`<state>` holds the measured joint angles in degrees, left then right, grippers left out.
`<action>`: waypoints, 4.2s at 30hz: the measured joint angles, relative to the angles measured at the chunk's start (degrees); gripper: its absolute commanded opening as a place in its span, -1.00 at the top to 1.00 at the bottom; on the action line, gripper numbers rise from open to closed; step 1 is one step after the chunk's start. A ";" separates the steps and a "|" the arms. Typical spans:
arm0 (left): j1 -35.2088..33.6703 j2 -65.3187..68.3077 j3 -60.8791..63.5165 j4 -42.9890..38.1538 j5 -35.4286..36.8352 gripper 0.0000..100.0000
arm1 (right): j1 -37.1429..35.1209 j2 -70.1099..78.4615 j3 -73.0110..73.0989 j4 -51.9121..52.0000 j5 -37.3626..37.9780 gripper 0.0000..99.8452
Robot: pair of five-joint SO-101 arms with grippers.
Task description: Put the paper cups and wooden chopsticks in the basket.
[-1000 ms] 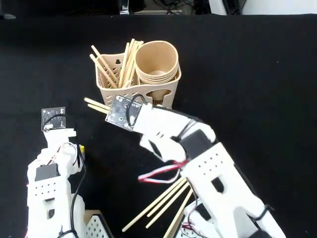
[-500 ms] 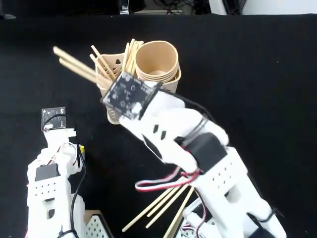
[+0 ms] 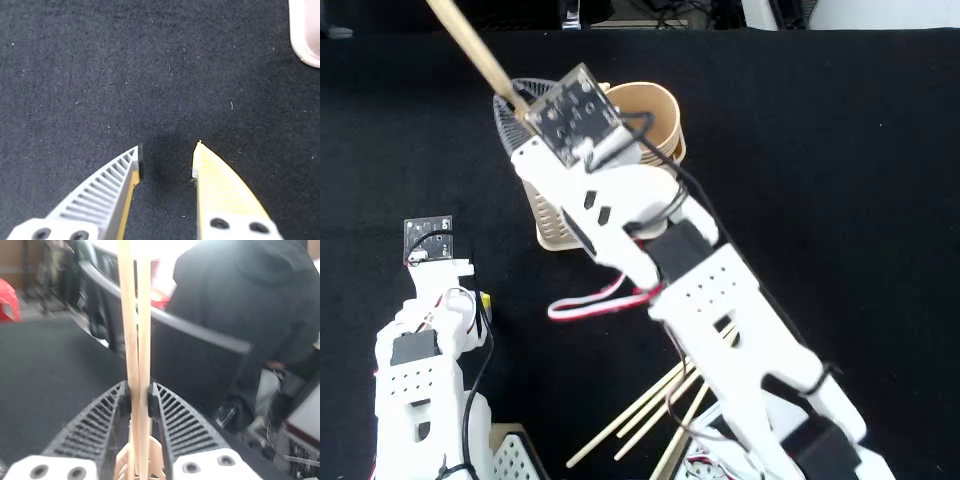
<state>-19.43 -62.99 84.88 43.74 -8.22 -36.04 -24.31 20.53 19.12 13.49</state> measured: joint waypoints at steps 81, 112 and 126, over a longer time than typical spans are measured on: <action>0.00 0.00 0.00 0.00 0.00 0.62 | 24.88 17.05 31.03 46.77 8.70 0.48; 0.00 0.00 0.00 -1.49 0.00 0.62 | 12.22 -6.59 45.01 37.10 -9.93 0.48; 0.00 0.00 0.35 -1.76 0.00 0.62 | 16.18 -7.12 48.00 32.18 -14.15 0.48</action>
<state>-19.43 -62.99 85.23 41.98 -8.22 -19.87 -31.43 68.53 51.30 -0.66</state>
